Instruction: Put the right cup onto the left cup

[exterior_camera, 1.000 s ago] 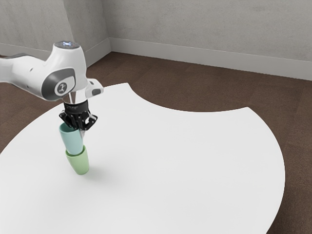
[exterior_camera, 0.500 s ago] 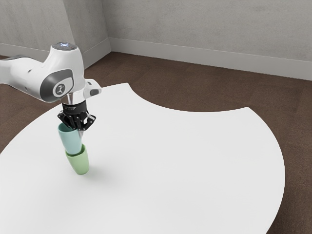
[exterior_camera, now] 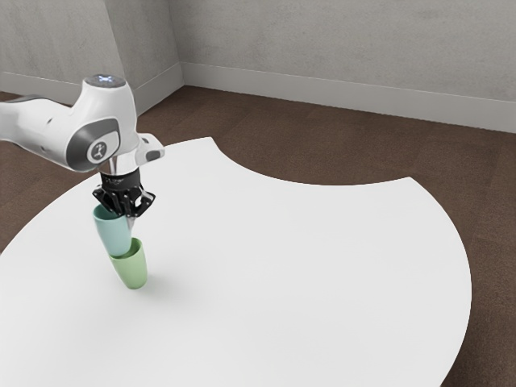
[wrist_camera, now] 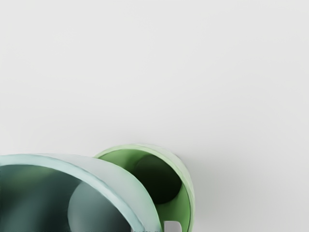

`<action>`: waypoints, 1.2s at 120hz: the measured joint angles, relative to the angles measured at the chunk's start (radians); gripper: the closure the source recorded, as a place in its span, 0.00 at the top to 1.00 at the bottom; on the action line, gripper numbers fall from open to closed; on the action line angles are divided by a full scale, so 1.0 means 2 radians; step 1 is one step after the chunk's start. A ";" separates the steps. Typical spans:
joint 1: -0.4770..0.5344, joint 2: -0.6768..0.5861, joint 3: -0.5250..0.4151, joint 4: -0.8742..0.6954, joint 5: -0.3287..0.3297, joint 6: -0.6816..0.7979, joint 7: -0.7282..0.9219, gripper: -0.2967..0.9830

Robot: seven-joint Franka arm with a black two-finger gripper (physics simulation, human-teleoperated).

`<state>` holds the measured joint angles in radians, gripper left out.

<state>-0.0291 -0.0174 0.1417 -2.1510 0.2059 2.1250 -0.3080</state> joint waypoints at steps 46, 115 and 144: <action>0.000 0.008 0.000 0.001 0.000 0.011 0.002 0.16; -0.009 0.024 -0.005 0.003 -0.006 0.028 0.007 0.58; -0.009 0.024 -0.005 0.005 -0.006 0.029 0.010 0.67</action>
<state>-0.0461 0.0314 0.1318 -2.1419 0.1934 2.1835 -0.2889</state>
